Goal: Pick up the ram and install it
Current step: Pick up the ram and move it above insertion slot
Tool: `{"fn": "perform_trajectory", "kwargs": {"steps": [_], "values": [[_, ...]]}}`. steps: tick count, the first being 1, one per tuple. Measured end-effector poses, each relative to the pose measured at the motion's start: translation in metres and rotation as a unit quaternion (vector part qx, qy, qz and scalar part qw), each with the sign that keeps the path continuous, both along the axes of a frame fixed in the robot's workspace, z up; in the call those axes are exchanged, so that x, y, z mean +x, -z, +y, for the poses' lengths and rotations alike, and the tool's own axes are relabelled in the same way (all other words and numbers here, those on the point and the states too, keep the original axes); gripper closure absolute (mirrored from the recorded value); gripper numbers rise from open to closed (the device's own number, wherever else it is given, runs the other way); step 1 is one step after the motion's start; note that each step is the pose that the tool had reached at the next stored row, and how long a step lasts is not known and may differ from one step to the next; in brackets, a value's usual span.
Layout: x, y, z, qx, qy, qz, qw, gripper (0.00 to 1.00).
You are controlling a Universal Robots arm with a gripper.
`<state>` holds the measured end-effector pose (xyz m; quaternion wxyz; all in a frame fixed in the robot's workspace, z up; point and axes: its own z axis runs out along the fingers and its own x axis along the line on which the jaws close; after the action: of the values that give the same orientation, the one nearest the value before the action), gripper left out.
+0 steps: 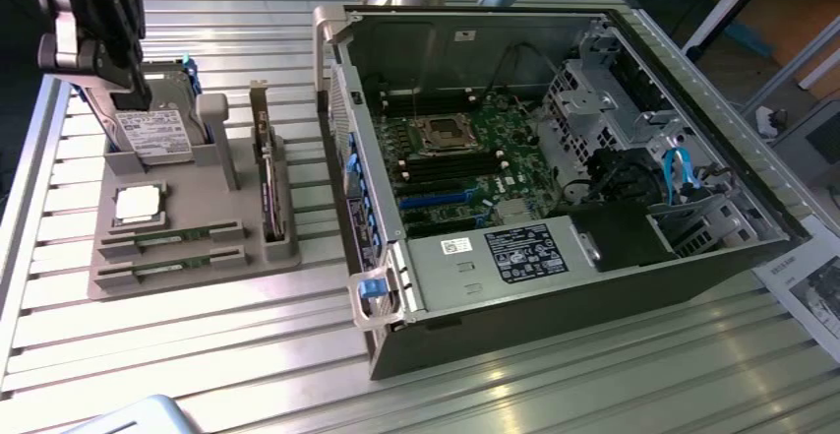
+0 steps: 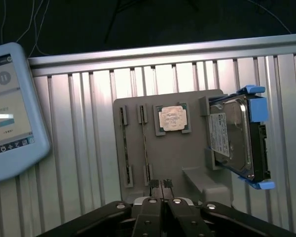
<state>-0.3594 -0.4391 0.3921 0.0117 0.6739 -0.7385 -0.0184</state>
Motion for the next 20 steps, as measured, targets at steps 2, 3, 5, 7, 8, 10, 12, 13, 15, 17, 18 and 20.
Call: {"fn": "perform_trajectory", "kwargs": {"steps": [2,3,5,7,8,10,12,13,15,17,18,20], "values": [[0.0,-0.0001,-0.0032,-0.0001,0.0,0.0001,1.0,0.9],[0.0,0.0,-0.0049,-0.0001,0.0,0.0,1.0,0.9],[0.0,0.0,-0.0088,-0.0001,0.0,0.0,1.0,0.9],[0.0,0.0,-0.0101,-0.0001,0.0,0.0,1.0,0.9],[0.0,0.0,-0.0101,-0.0001,0.0,0.0,1.0,0.9],[-0.001,0.0,-0.0101,-0.0001,0.0,0.0,1.0,0.9],[-0.001,0.0016,-0.0103,0.0,0.0,-0.0002,1.0,0.9],[-0.001,0.0025,-0.0105,-0.0001,0.0,-0.0003,1.0,0.9],[-0.001,0.0068,-0.0113,-0.0005,0.0,-0.0003,1.0,0.9],[-0.001,0.0103,-0.012,-0.0006,0.0,-0.0003,1.0,0.9],[-0.001,0.0125,-0.0124,-0.0006,0.0,-0.0004,1.0,0.9],[-0.001,0.0175,-0.0131,-0.0008,0.0,-0.0003,1.0,0.9]]}}
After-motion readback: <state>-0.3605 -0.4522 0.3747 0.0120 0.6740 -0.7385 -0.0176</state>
